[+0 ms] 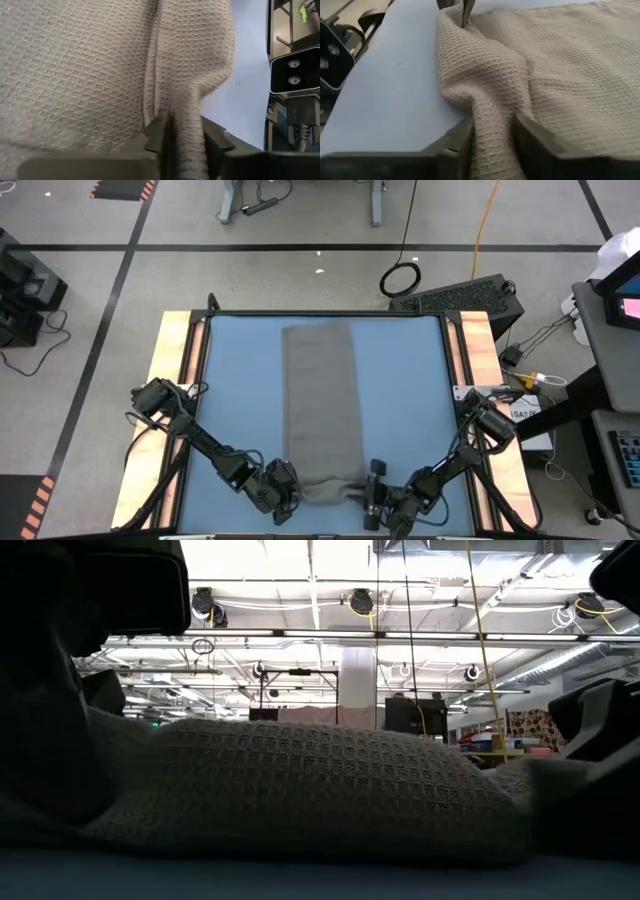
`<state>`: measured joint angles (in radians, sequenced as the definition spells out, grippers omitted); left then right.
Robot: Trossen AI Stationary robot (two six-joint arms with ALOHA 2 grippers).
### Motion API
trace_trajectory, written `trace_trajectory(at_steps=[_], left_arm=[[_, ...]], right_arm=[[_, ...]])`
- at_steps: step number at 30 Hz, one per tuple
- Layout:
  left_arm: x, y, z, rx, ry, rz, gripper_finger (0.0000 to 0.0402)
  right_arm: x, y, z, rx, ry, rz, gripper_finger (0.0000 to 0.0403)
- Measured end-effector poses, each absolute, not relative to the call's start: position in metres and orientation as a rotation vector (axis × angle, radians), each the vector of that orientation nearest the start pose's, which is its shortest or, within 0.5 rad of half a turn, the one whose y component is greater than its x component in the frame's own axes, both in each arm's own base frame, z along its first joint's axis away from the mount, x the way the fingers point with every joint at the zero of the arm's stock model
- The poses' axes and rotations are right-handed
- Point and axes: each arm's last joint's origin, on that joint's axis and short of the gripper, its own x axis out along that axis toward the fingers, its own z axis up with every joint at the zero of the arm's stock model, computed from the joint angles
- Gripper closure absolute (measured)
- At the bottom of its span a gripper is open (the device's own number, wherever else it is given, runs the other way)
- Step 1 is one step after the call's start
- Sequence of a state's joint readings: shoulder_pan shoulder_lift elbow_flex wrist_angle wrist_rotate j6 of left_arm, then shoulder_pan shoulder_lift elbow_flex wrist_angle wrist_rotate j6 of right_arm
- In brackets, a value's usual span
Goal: Roll towel
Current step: Roll the gray towel
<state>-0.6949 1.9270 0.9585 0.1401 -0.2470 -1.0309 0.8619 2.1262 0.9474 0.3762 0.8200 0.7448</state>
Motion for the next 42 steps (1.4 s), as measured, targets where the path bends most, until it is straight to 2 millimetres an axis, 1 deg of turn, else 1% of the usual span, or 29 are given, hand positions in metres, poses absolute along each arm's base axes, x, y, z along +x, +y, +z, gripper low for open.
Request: trace_trajectory(at_steps=[5,7,11,14,17,20,23,26,30,33,35,38,42], left_arm=[[0.285,-0.229,0.113,-0.559,0.868,-0.031,0.0263],[0.285,-0.229,0.115,-0.551,0.874,-0.049,0.0243],[0.278,-0.227,0.126,-0.507,0.897,-0.063,0.0209],[0.27,-0.228,0.143,-0.468,0.879,-0.084,0.0192],[0.261,-0.229,0.158,-0.416,0.84,-0.076,0.0183],[0.255,-0.238,0.17,-0.343,0.718,-0.078,0.0182],[0.249,-0.254,0.176,-0.254,0.559,-0.094,0.0182],[0.245,-0.27,0.168,-0.171,0.466,-0.107,0.0182],[0.241,-0.281,0.143,-0.135,0.458,-0.06,0.0182],[0.243,-0.282,0.123,-0.135,0.473,-0.007,0.0182],[0.244,-0.283,0.115,-0.136,0.465,0.006,0.0182],[0.245,-0.282,0.107,-0.128,0.474,0.018,0.0182],[0.249,-0.278,0.102,-0.142,0.483,0.041,0.0182]], right_arm=[[0.257,0.268,0.067,0.193,0.512,-0.128,0.0374],[0.257,0.269,0.072,0.215,0.52,-0.109,0.0394],[0.258,0.267,0.08,0.287,0.541,-0.103,0.0384],[0.26,0.264,0.081,0.334,0.559,-0.11,0.0383],[0.262,0.262,0.081,0.383,0.56,-0.129,0.0391],[0.265,0.26,0.082,0.44,0.564,-0.142,0.0399],[0.268,0.256,0.086,0.472,0.562,-0.152,0.0399],[0.271,0.252,0.09,0.476,0.554,-0.159,0.0396],[0.276,0.248,0.092,0.495,0.564,-0.16,0.0395],[0.279,0.245,0.092,0.521,0.574,-0.159,0.0395],[0.28,0.244,0.092,0.529,0.575,-0.162,0.0395],[0.281,0.243,0.092,0.535,0.578,-0.161,0.0395],[0.282,0.242,0.092,0.539,0.583,-0.158,0.0395]])
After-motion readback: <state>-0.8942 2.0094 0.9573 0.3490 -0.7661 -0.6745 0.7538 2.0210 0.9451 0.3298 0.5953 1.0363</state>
